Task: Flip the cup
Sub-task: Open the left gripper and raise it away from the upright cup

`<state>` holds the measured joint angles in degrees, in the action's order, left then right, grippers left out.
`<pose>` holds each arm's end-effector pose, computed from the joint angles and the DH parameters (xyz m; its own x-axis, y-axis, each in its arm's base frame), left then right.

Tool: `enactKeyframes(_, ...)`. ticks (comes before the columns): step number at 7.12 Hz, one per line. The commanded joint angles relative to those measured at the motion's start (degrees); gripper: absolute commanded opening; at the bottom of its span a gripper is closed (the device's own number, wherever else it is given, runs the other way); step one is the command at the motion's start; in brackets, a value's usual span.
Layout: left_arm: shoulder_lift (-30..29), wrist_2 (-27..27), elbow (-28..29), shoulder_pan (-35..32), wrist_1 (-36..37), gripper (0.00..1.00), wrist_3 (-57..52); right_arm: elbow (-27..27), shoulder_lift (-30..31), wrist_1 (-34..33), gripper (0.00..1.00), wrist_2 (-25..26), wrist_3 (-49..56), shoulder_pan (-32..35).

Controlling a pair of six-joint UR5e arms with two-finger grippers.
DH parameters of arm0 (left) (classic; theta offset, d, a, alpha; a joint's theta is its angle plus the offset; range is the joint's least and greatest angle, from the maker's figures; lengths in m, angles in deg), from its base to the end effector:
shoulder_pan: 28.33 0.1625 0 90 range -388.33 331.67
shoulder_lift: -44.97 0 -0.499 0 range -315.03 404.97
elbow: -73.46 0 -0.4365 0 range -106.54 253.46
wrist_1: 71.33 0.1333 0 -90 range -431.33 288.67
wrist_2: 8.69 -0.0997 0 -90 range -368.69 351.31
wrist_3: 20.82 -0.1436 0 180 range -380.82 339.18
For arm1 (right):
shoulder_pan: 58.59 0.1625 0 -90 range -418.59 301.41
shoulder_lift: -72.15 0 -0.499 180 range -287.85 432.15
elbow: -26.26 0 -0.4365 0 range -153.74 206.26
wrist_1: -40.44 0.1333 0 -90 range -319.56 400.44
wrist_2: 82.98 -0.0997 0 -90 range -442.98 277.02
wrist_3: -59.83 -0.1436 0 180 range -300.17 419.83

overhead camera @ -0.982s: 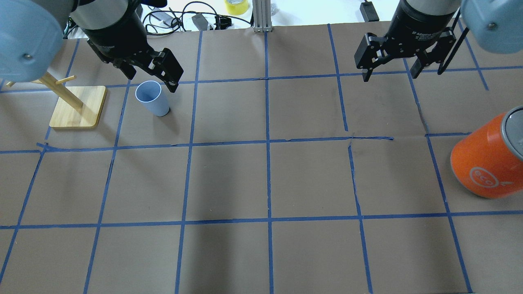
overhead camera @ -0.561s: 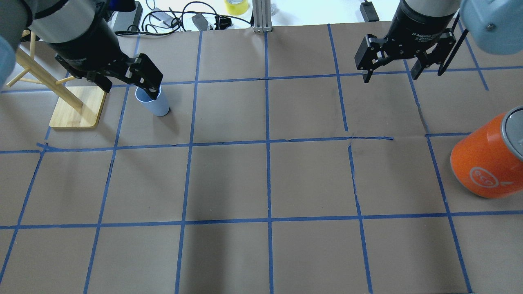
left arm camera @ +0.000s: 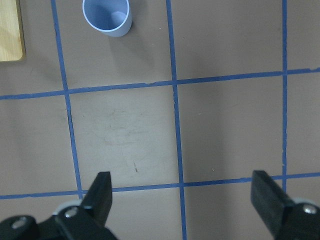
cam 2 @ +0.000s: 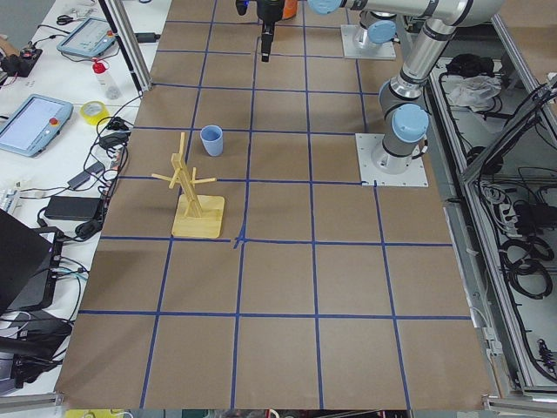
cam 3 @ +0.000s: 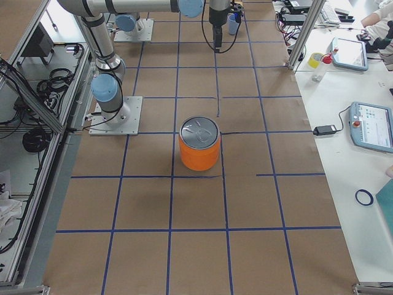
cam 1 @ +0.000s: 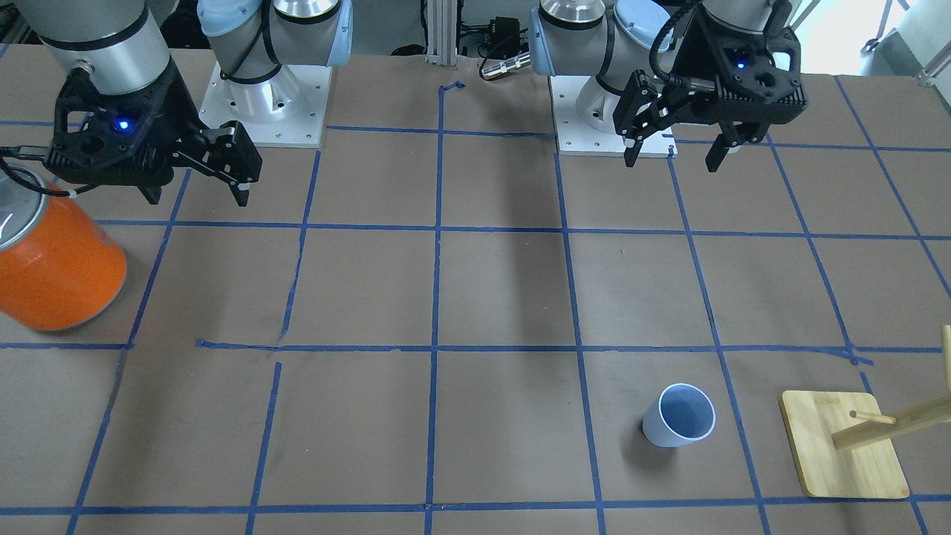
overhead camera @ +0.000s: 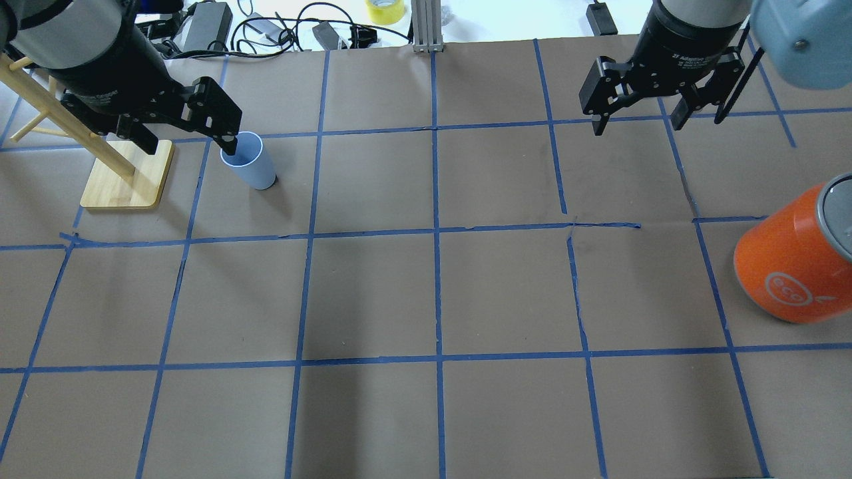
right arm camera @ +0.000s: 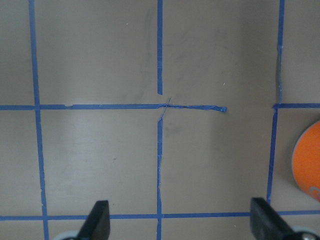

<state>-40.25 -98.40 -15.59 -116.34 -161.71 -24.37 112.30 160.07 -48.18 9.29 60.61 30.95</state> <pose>-0.1164 -0.5097 0.5697 -0.9996 0.0274 -0.0007 0.0274 0.9953 -0.0934 0.1231 -0.5563 0.5329 -0.9992 -0.0052 0.0397 -0.0056 1.0000 -0.0082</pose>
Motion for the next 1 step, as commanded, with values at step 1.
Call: enactKeyframes(1,0.1,0.3,-0.2,0.0,-0.1,1.00,0.9,0.0,0.3,3.0,1.00,3.3,-0.1,0.0)
